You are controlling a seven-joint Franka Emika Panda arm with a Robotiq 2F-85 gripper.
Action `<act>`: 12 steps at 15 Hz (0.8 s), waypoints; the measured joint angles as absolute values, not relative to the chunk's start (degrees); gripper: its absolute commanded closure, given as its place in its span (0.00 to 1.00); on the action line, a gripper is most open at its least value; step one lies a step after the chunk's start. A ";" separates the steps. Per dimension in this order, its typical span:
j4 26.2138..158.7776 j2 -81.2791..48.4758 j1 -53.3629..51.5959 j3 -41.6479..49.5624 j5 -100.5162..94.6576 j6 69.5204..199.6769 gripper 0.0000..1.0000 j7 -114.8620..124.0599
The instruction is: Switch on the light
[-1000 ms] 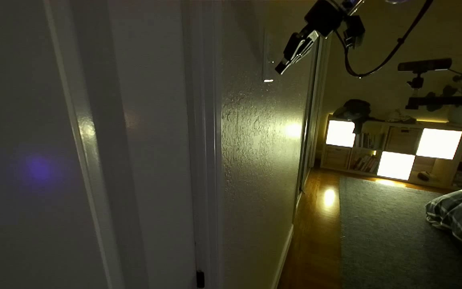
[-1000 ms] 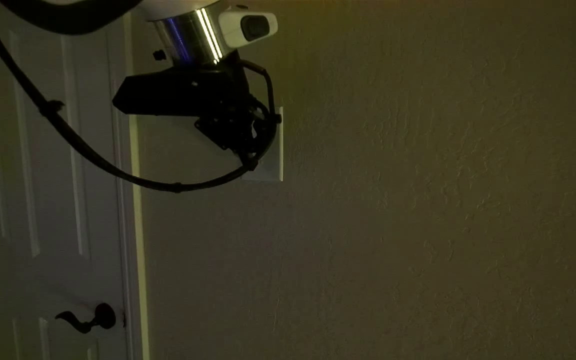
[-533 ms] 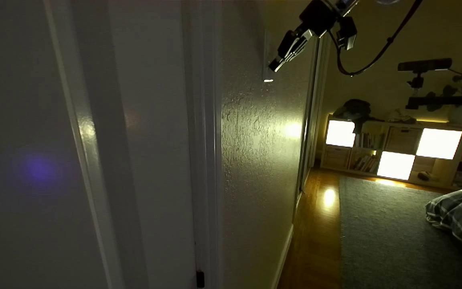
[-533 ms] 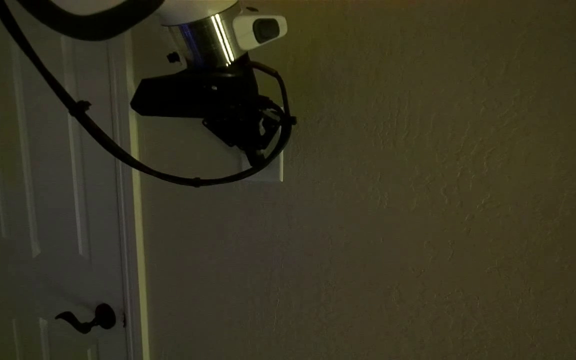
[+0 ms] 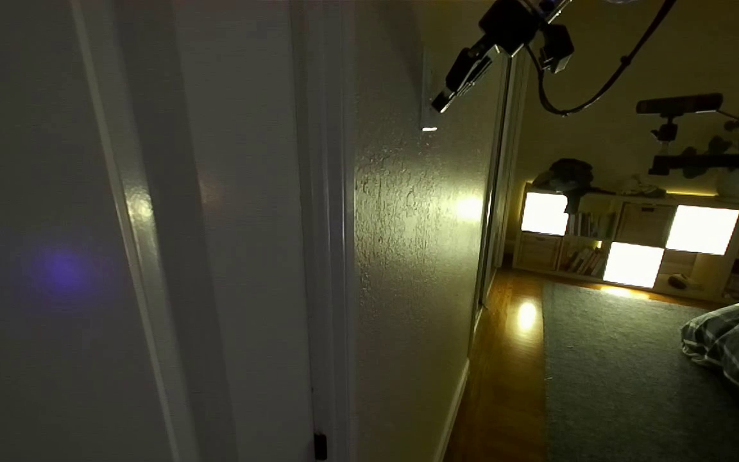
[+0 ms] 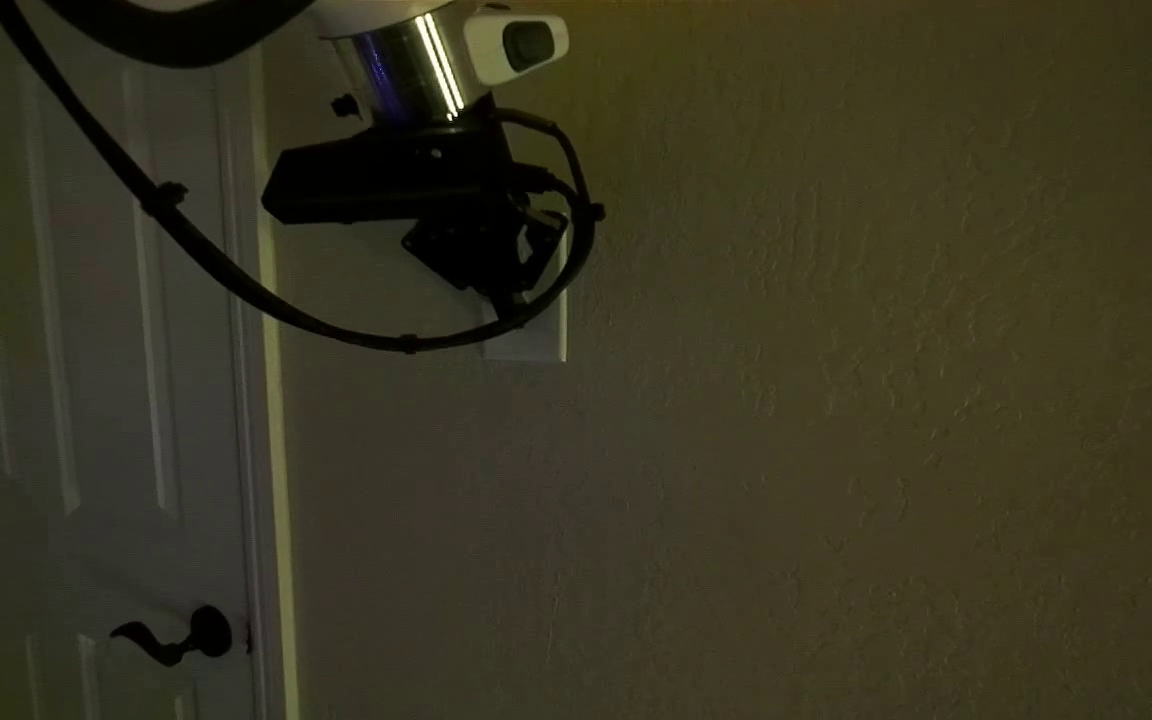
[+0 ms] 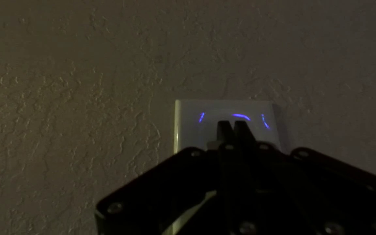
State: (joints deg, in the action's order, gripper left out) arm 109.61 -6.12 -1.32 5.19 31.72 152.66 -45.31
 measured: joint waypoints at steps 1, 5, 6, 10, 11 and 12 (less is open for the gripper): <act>109.61 -6.03 -1.33 5.19 31.01 152.63 0.94 -45.30; 109.57 -5.55 -0.23 3.92 27.49 152.61 0.93 -44.40; 109.40 -5.35 0.08 3.56 26.74 152.62 0.94 -44.03; 108.86 -5.12 0.53 2.91 24.07 152.38 0.94 -42.87; 108.85 -5.11 0.63 2.81 23.42 152.31 0.94 -42.42; 108.83 -5.06 0.74 2.70 22.85 152.11 0.94 -41.75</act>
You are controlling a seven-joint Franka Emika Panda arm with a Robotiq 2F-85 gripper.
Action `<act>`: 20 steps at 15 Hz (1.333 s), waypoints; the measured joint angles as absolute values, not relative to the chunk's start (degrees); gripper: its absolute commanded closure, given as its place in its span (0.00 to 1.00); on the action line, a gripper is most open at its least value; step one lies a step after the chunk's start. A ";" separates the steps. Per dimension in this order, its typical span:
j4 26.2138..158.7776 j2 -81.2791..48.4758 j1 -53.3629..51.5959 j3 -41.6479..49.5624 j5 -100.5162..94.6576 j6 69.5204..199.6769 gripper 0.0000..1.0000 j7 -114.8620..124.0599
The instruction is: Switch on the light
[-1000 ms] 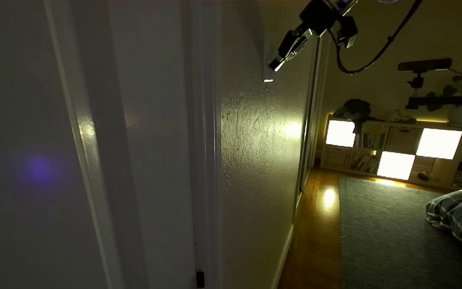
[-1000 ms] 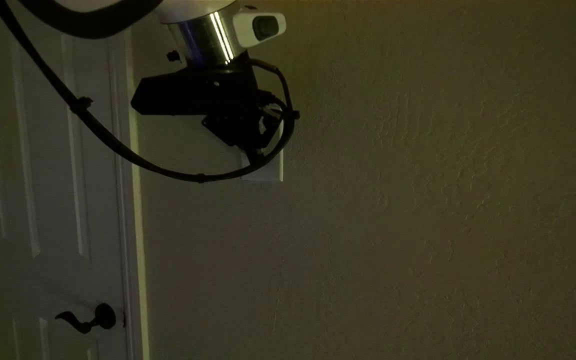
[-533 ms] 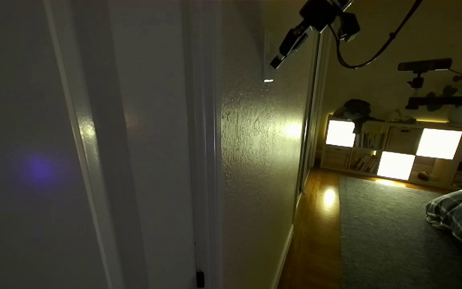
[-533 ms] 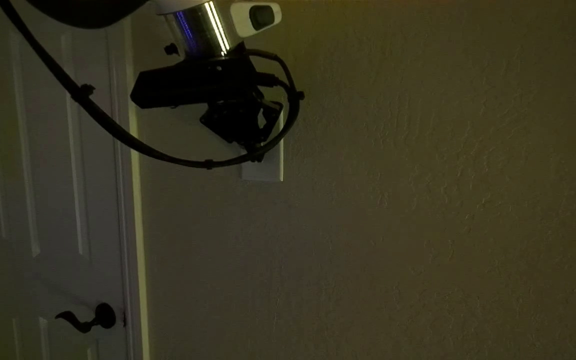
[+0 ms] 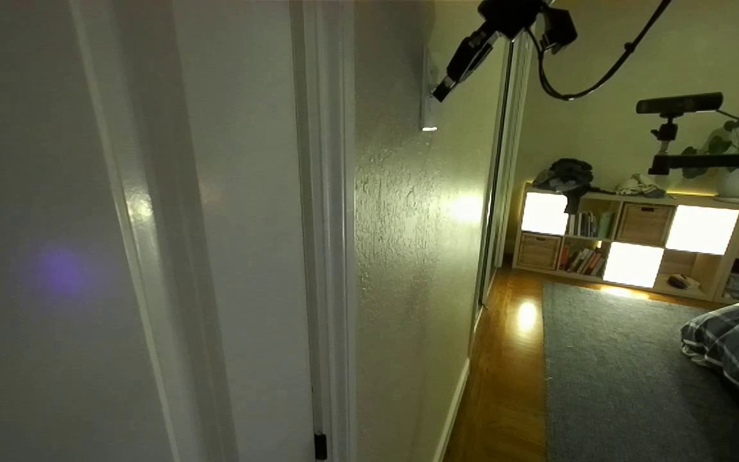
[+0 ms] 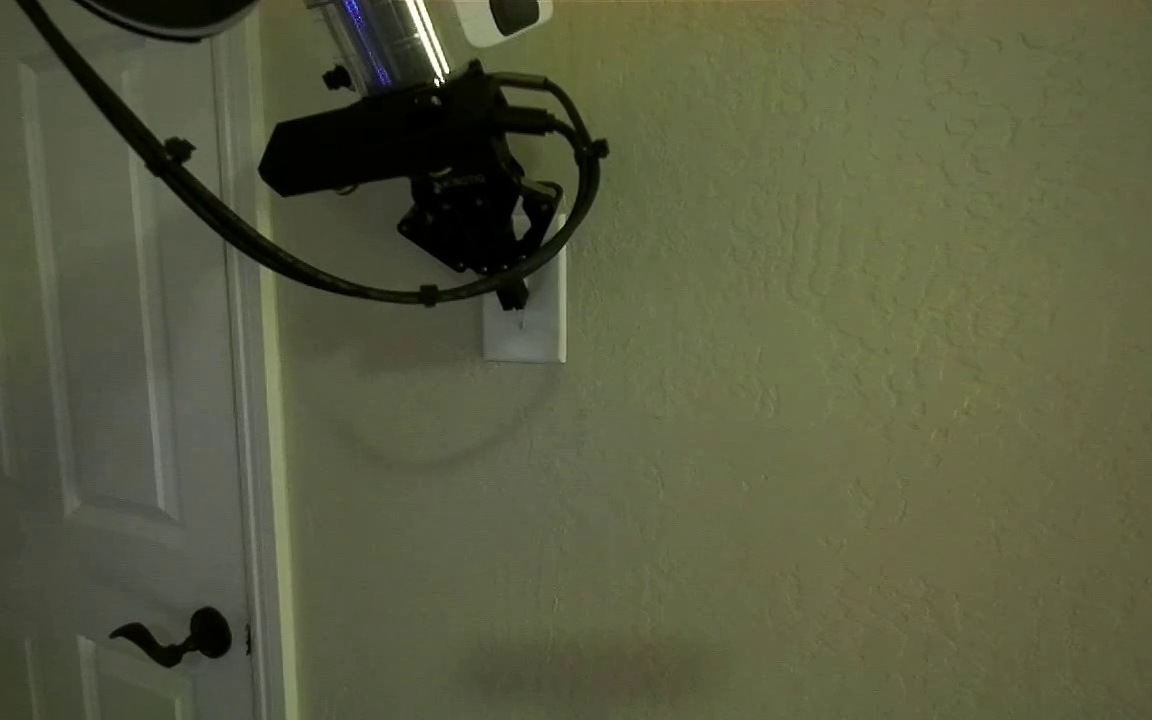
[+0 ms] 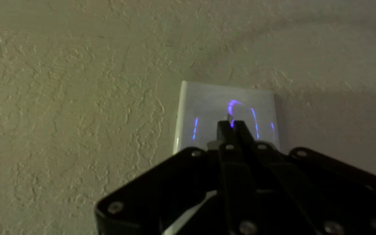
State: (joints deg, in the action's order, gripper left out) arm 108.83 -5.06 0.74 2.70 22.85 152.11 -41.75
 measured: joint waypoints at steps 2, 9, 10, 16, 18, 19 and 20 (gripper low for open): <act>108.83 -4.91 0.96 2.68 21.51 150.99 0.93 -40.09; 110.81 -4.64 3.21 3.09 14.09 140.25 0.93 -32.00; 111.14 -4.62 3.39 3.24 12.21 137.87 0.75 -30.49; 111.84 -4.56 3.76 3.23 5.19 124.24 0.41 -25.62; 111.93 -4.53 3.75 3.10 5.05 121.66 0.29 -25.61; 112.04 -4.52 3.75 3.04 5.05 120.76 0.22 -25.61; 112.24 -4.50 3.75 3.02 5.05 120.13 0.16 -25.61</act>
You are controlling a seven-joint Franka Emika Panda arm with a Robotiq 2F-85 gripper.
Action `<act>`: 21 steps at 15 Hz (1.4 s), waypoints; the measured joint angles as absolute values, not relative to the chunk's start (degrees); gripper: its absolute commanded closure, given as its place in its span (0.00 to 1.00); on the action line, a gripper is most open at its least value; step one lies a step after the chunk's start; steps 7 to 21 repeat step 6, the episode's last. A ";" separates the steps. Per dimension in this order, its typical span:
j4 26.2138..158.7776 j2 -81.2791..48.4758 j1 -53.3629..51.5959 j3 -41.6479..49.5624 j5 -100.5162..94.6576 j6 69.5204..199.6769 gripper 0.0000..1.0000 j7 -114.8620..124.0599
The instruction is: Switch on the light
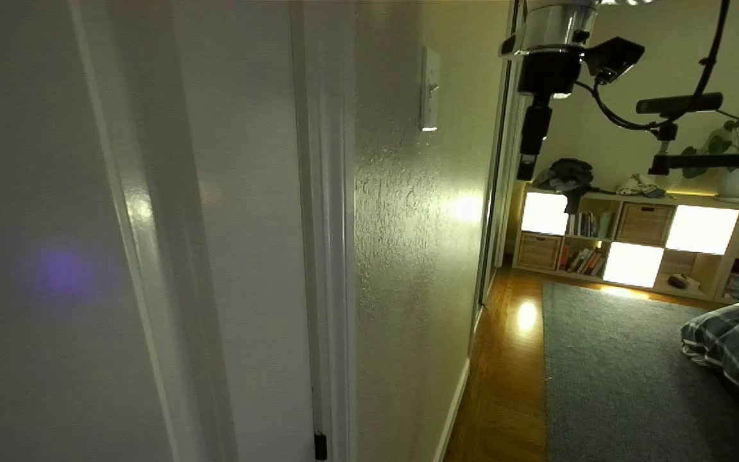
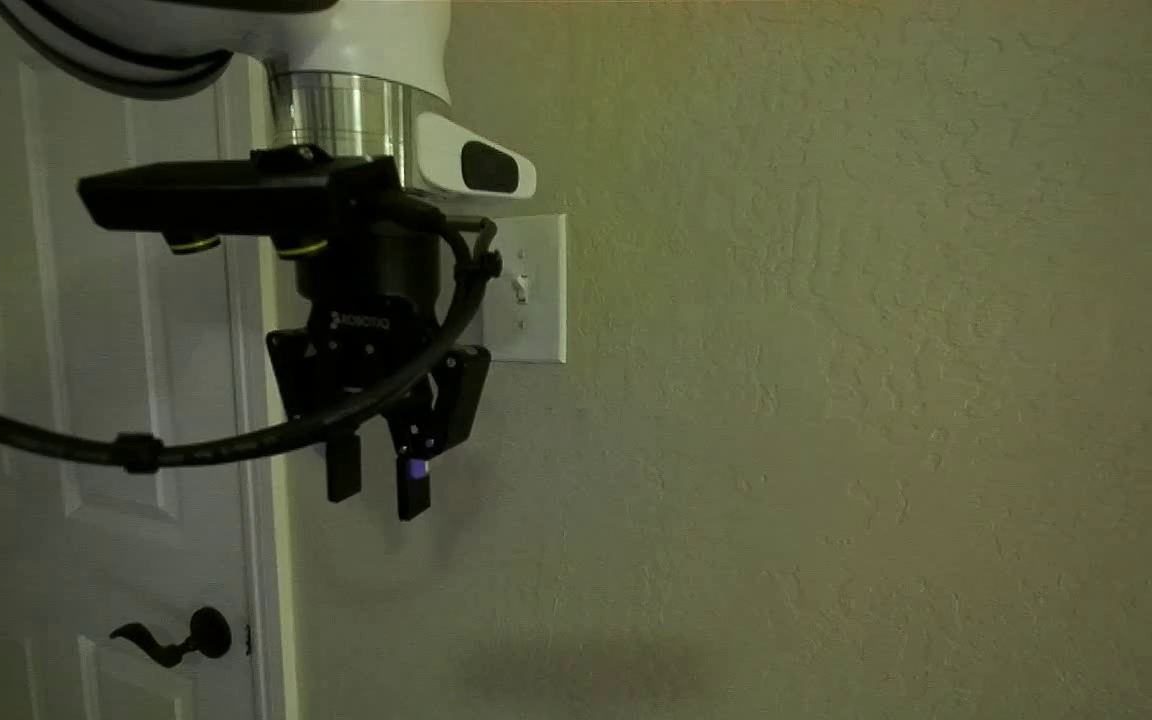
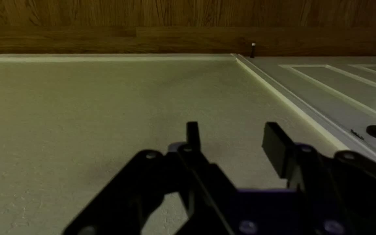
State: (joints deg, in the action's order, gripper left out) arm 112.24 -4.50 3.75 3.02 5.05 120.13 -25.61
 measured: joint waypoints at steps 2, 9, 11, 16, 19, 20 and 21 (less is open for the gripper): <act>112.73 -4.48 3.75 3.01 5.20 119.81 0.28 -25.56; 113.14 -4.46 3.75 3.01 5.22 119.78 0.16 -25.48; 113.14 -4.46 3.75 3.01 5.22 119.78 0.16 -25.48; 113.14 -4.46 3.75 3.01 5.22 119.78 0.16 -25.48; 113.14 -4.46 3.75 3.01 5.22 119.78 0.16 -25.48; 113.14 -4.46 3.75 3.01 5.22 119.78 0.16 -25.48; 113.14 -4.46 3.75 3.01 5.22 119.78 0.16 -25.48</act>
